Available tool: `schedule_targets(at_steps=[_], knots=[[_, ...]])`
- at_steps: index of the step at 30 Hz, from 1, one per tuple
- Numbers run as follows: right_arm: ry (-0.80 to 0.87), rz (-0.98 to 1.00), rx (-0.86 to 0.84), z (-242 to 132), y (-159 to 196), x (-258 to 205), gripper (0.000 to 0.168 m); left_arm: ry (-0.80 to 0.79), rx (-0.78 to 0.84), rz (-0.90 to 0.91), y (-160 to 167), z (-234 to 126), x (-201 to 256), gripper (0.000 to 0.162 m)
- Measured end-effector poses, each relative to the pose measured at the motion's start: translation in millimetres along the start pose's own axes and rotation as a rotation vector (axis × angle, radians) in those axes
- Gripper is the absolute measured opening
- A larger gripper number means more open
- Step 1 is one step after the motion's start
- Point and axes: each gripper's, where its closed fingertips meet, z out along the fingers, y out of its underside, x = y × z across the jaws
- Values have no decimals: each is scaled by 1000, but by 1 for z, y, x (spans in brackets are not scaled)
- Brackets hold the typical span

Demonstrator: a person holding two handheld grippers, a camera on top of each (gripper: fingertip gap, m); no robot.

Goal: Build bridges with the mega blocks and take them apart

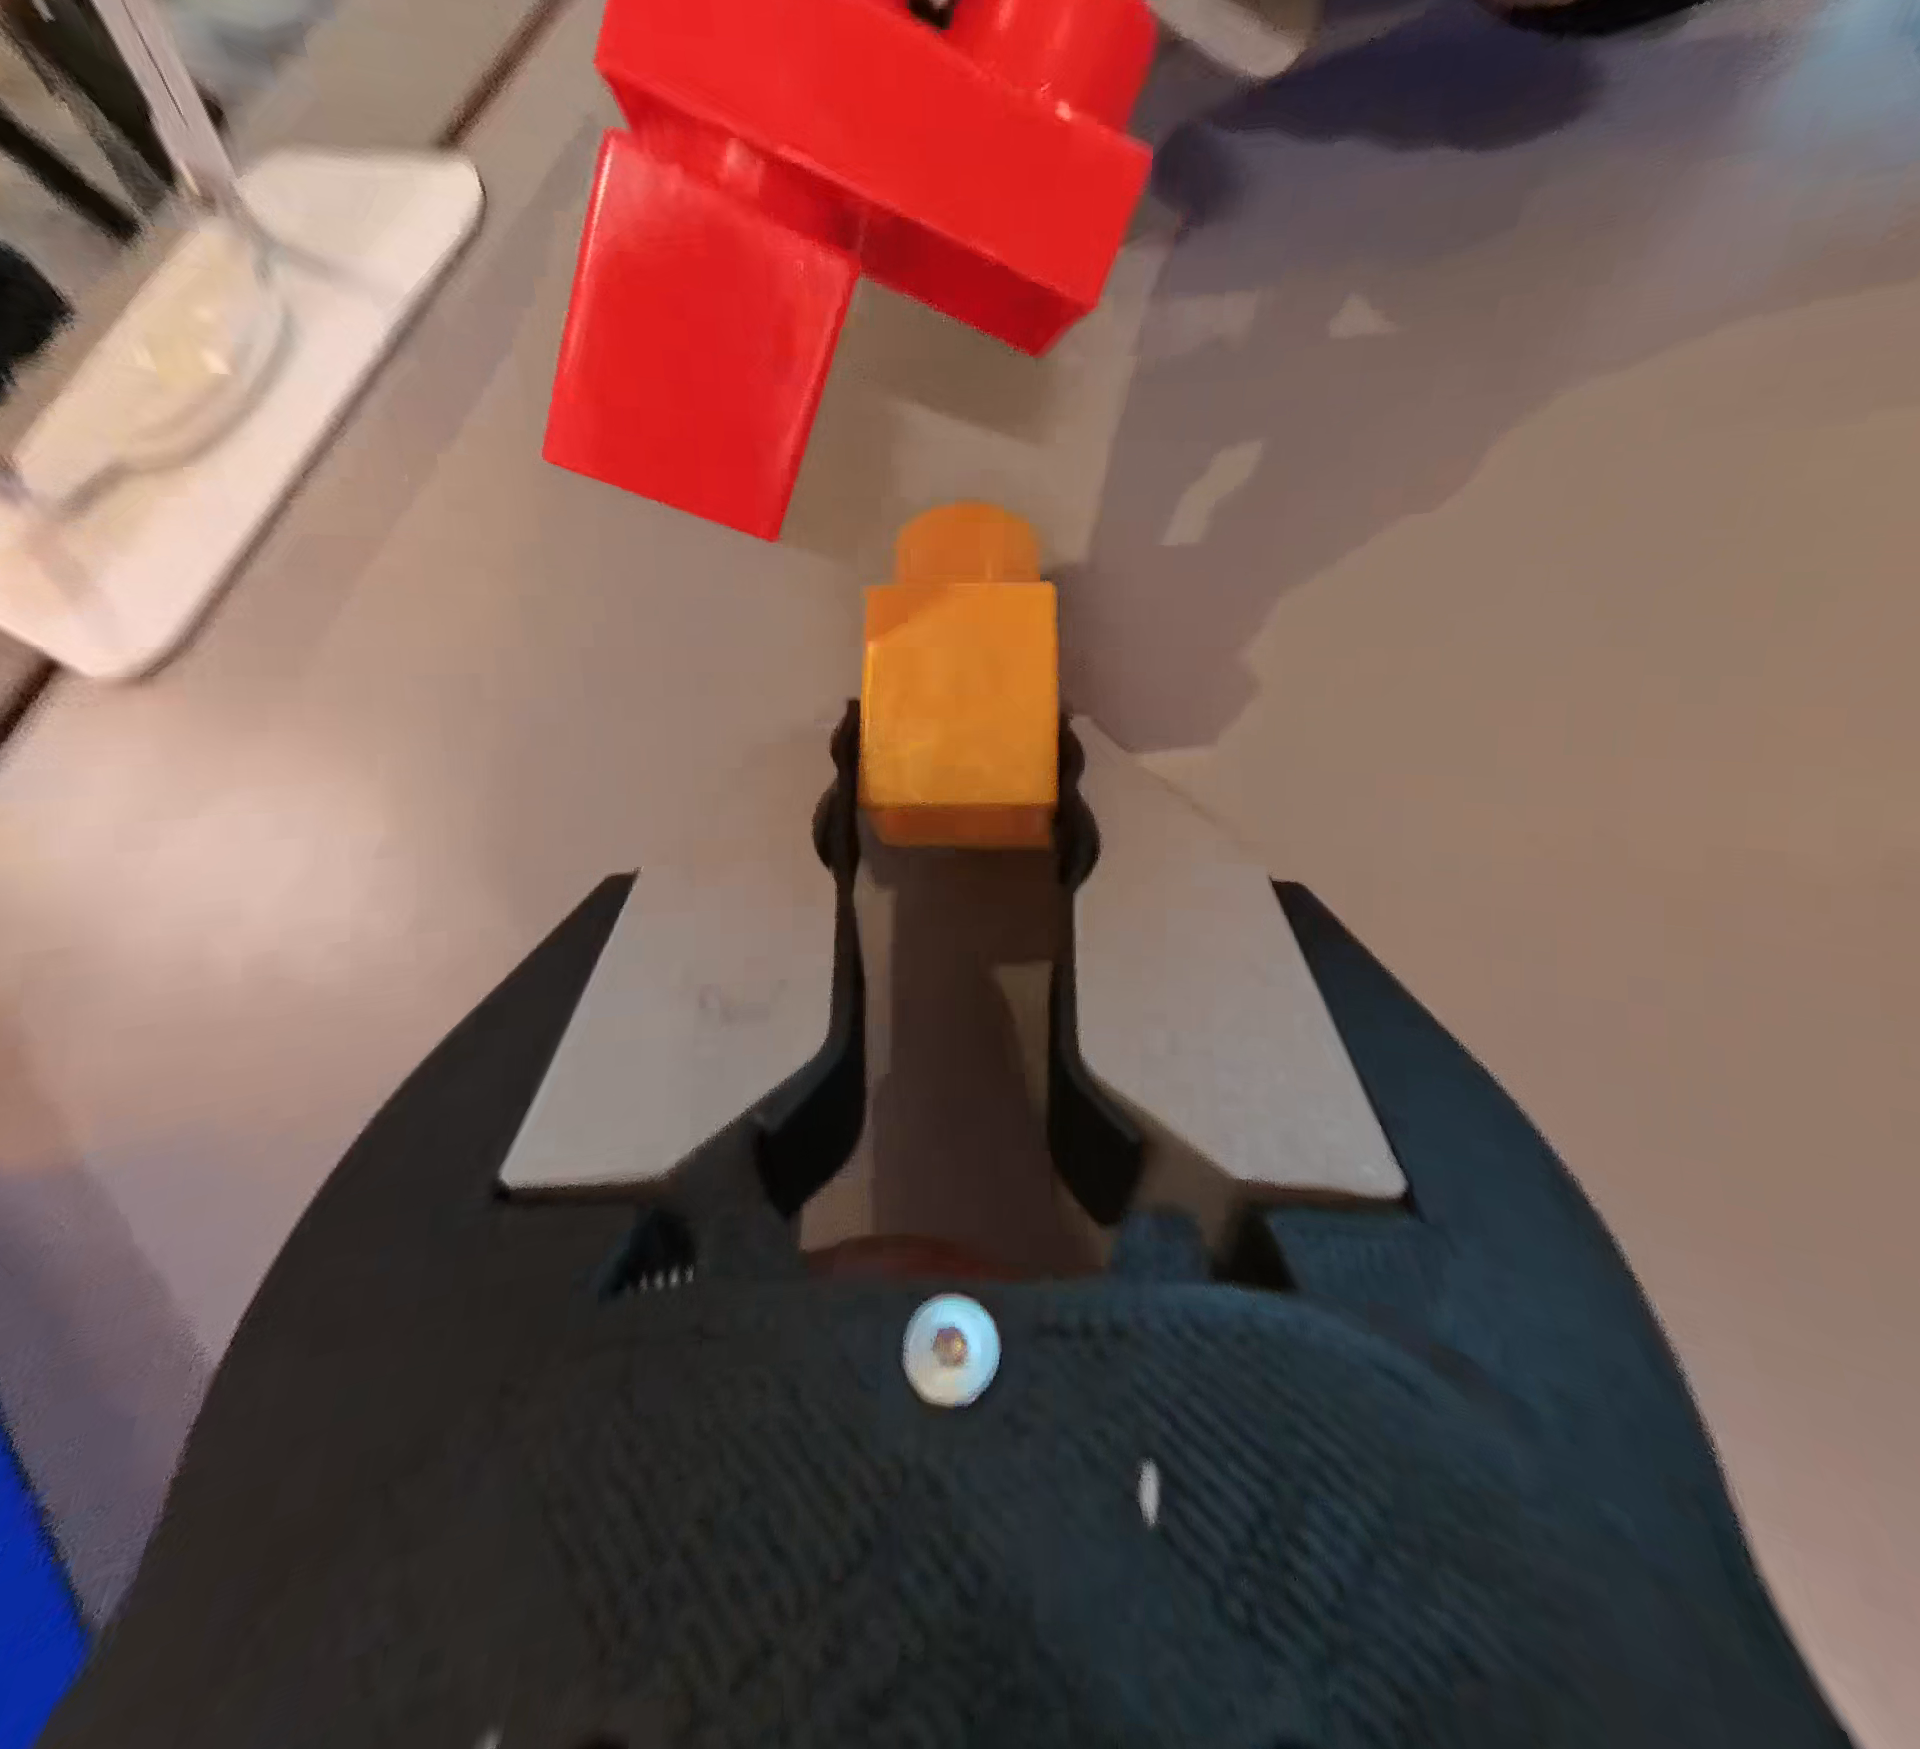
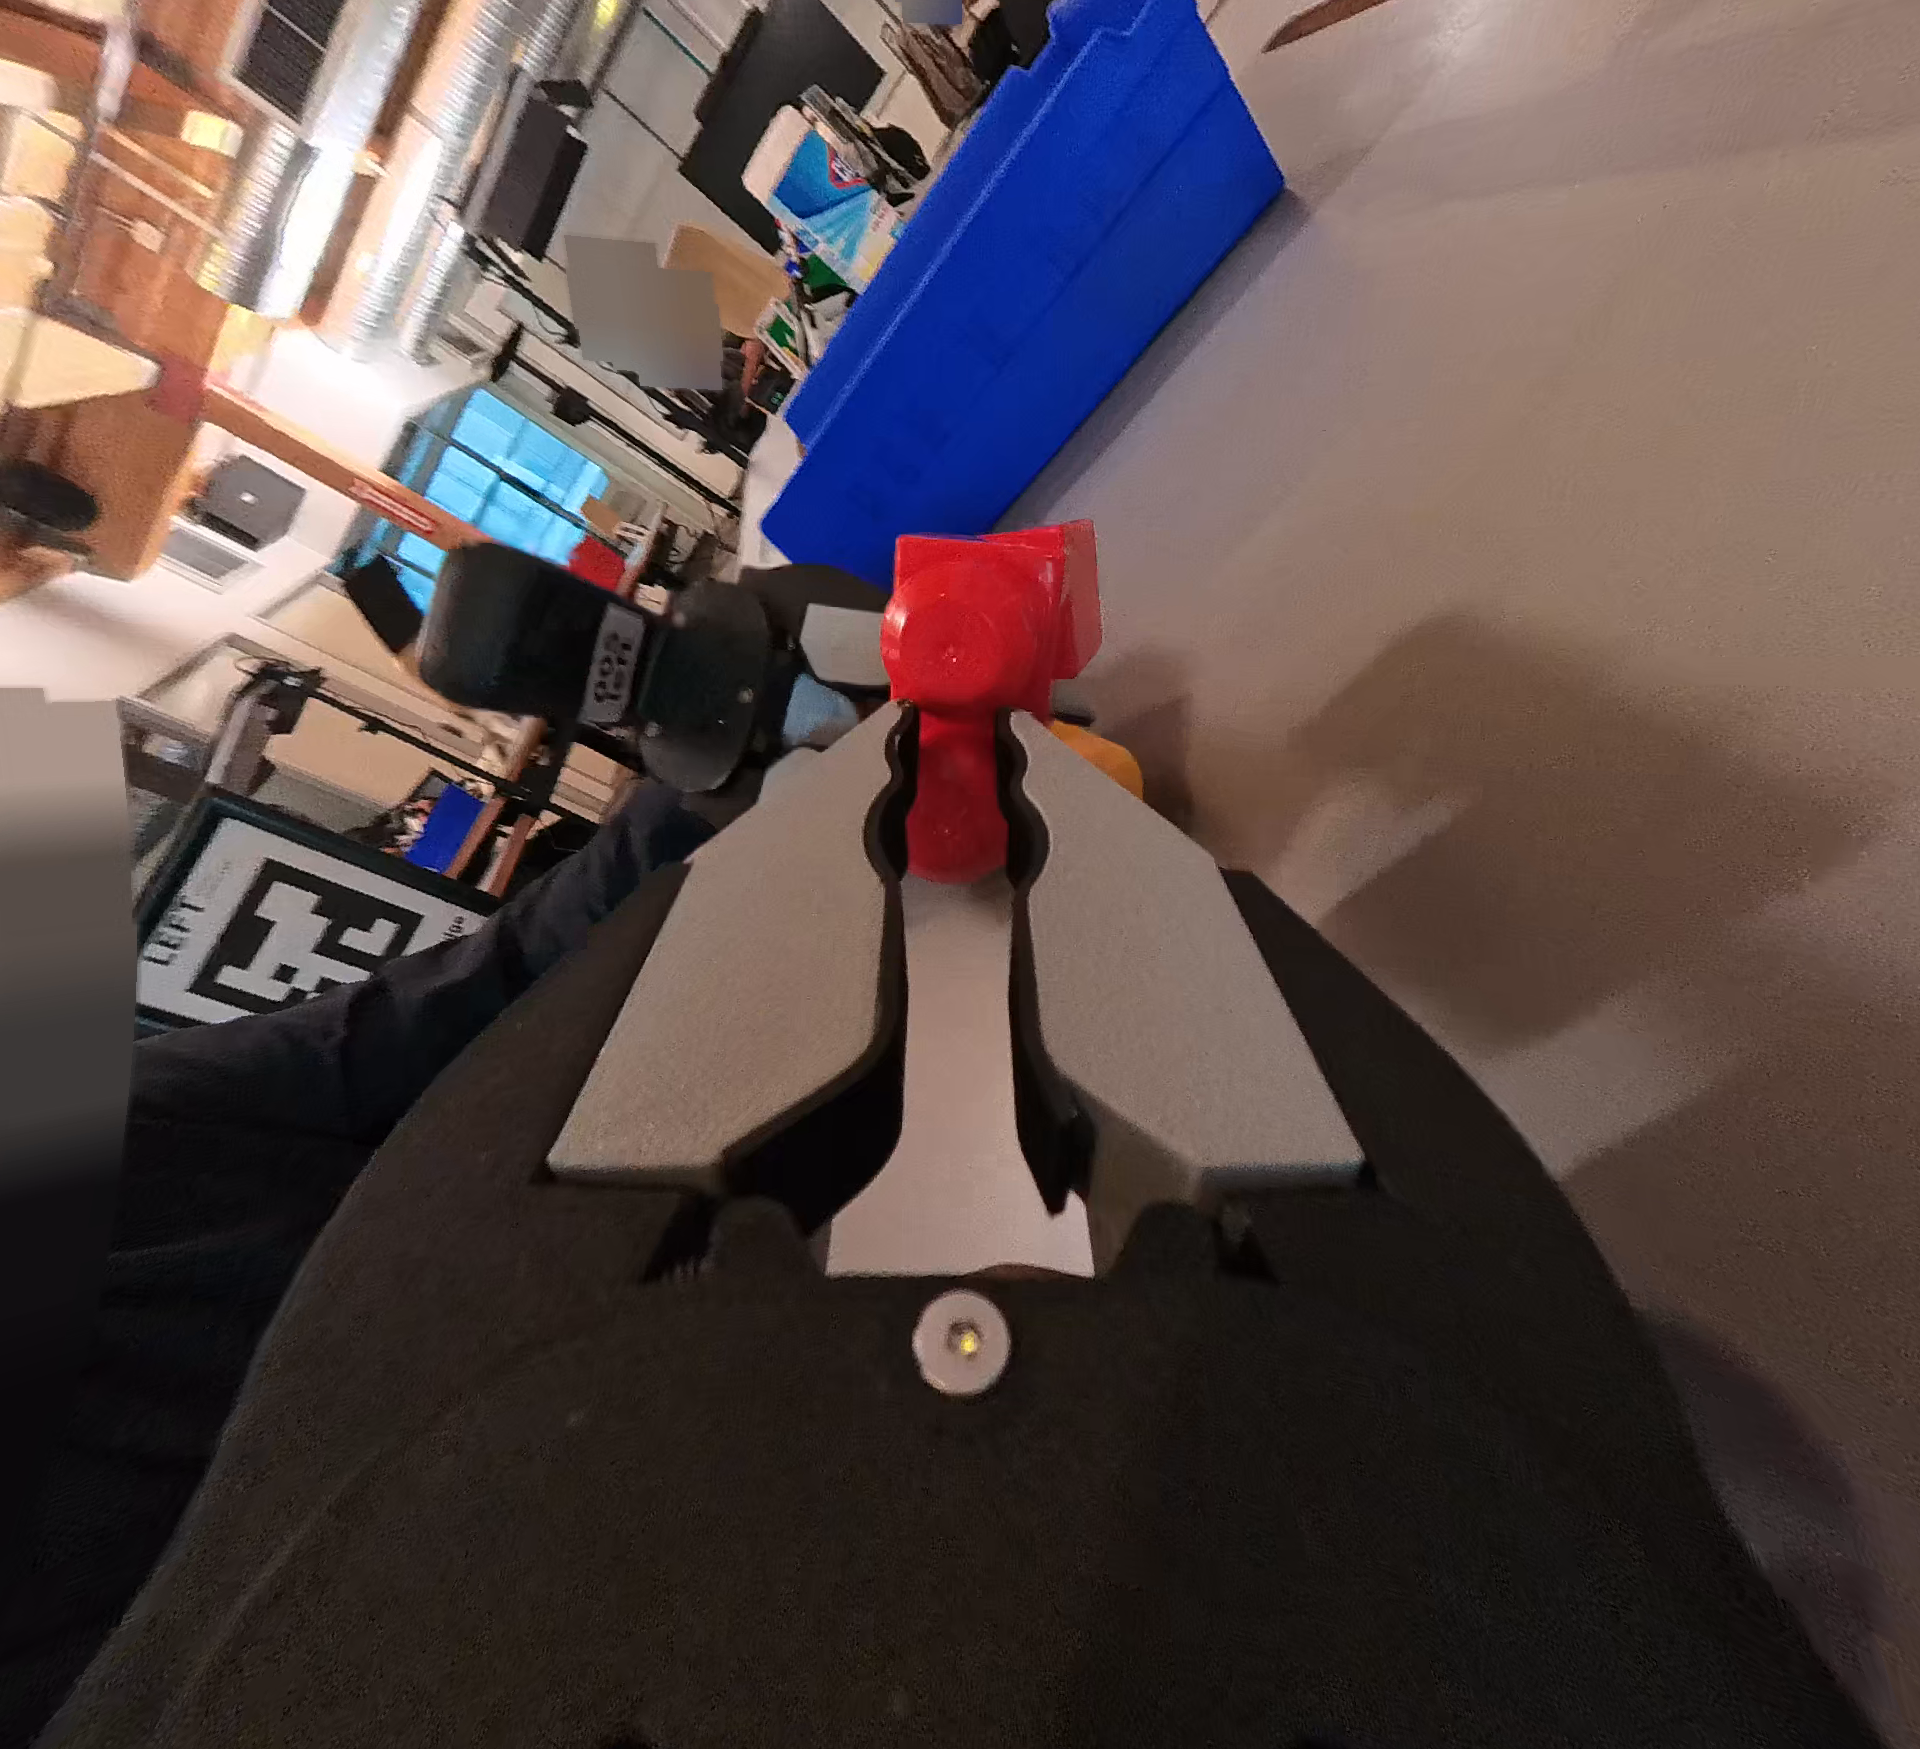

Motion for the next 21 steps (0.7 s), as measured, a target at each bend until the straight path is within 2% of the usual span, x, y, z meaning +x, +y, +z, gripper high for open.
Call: schedule_targets(at_steps=[7, 10, 13, 21], knots=[[-154, 55, 18, -1, -2, -23, 11, -58, 321, 220, -36, -34, 9, 33], [-220, 82, 14, -2, 0, -30, 11, -91, 398, 254, -49, -44, 9, 34], [-289, 91, -11, -1, 4, -41, 11, -104, 387, 268, -48, -44, 9, 34], [-290, 87, -26, -1, 7, -39, 11, -83, 408, 277, -51, -49, 14, 34]])
